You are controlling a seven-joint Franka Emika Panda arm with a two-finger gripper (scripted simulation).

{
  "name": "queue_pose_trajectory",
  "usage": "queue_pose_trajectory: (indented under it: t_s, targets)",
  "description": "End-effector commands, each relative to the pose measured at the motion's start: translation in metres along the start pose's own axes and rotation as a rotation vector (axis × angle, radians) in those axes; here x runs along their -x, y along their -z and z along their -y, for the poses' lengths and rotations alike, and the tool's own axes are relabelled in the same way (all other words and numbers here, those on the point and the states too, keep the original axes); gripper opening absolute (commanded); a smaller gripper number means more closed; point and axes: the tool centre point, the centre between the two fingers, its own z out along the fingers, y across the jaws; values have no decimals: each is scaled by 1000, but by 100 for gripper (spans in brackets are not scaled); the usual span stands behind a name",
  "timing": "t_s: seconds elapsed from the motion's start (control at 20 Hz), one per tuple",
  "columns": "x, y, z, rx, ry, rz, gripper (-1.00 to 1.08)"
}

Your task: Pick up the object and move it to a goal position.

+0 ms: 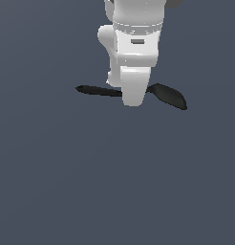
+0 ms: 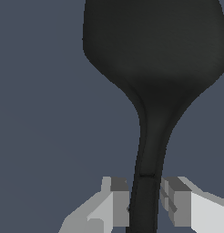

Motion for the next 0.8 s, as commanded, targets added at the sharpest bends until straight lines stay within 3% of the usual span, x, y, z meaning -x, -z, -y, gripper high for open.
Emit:
queue_pose_trajectory:
  t_s: [0.0, 0.75]
  targets:
    - [-6, 18, -3, 0, -1, 0, -100]
    - [-20, 58, -12, 1, -2, 1, -100]
